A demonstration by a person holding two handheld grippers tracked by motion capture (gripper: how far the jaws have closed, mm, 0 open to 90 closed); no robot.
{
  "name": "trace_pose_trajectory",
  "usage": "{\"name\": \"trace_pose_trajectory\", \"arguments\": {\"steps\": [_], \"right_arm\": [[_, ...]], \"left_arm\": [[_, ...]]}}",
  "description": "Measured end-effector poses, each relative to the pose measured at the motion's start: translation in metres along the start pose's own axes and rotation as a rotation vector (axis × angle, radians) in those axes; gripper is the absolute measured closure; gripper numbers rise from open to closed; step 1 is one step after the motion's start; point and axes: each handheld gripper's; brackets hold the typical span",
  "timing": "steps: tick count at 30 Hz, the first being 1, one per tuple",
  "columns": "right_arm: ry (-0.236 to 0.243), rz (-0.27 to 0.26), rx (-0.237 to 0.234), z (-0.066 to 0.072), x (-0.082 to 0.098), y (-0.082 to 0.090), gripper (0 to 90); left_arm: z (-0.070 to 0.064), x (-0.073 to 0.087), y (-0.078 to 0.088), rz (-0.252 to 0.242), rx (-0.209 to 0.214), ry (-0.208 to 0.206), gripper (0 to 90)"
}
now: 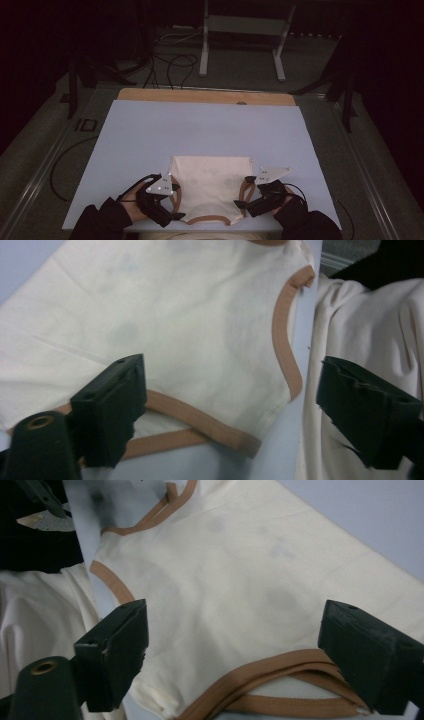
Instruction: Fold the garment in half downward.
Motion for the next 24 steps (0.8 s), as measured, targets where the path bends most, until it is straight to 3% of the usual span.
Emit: {"name": "trace_pose_trajectory", "arguments": {"steps": [2,16,24], "right_arm": [[0.011,-0.001,0.011,-0.001,-0.001,-0.001,9.8],[0.009,-0.045,0.056,-0.019,-0.010,0.007,9.9],[0.031,-0.036,0.091,-0.027,-0.017,0.010,9.9]], "left_arm": [[0.002,-0.002,-0.001,0.008,-0.008,-0.005,0.8],[0.020,-0.012,0.007,-0.046,-0.026,0.009,0.8],[0.033,-0.018,0.010,-0.069,-0.047,0.025,0.8]]}}
Point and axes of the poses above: each handheld gripper's, and its own axes: y roughly backward along the jaws, x roughly out of its underside, z roughly to its left, and after that the axes turned 1 degree about z, right-handed
